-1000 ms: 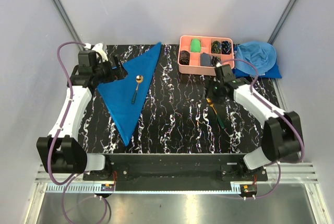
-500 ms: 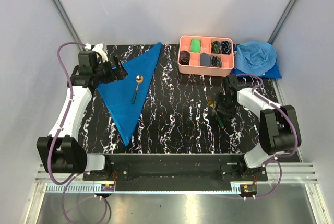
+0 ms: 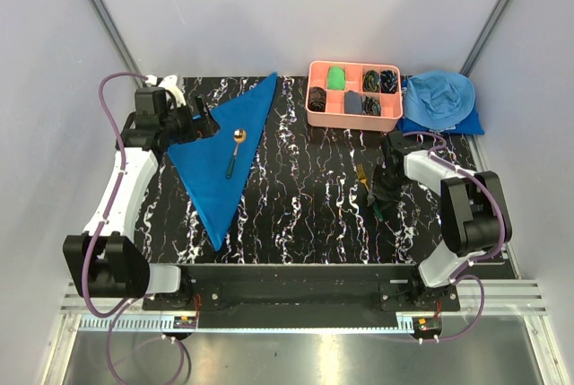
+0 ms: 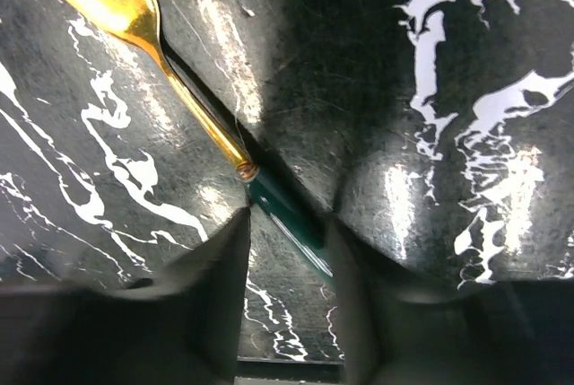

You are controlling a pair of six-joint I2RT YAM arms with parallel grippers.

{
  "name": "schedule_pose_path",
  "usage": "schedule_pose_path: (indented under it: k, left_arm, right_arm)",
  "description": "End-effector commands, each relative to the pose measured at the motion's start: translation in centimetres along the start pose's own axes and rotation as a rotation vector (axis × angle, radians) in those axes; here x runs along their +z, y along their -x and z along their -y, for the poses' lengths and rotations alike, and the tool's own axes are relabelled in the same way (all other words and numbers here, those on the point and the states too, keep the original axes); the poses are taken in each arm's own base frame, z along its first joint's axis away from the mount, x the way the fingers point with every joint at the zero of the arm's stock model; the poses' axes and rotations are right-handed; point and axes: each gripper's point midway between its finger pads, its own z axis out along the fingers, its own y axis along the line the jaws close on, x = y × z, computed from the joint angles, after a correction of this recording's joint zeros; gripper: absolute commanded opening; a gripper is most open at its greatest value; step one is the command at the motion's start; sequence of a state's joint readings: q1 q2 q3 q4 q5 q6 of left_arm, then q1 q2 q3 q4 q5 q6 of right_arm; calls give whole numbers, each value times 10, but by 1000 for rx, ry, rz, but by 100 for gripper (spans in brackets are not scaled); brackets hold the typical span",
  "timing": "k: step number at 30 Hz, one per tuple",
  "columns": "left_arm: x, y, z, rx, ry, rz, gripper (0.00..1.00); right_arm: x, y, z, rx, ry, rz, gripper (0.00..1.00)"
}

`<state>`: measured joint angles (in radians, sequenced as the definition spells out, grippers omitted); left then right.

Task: Fold the napkin, place the utensils inside, and roll it up
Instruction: Grab a utensil with the right arm

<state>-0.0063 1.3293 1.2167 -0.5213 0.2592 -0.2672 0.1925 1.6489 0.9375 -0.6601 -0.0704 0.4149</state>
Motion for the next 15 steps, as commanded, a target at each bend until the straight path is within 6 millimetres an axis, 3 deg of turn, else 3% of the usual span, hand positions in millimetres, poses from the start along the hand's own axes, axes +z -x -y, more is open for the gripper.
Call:
schedule_pose_path:
  k: [1, 4, 8, 11, 15]
  left_arm:
    - [-20, 24, 7, 27, -7, 104, 99]
    - [-26, 17, 6, 25, -5, 110, 99]
    - [-28, 3, -1, 37, 14, 114, 99]
    - [-31, 2, 0, 49, 11, 114, 99]
    - [-38, 6, 2, 56, 9, 135, 99]
  right_arm:
    - [12, -8, 1, 6, 8, -41, 36]
    - [10, -10, -5, 9, 38, -49, 21]
    - [3, -12, -21, -17, 95, -44, 11]
    - [-4, -16, -43, -52, 125, -28, 0]
    - [-16, -24, -91, -94, 176, 1, 0]
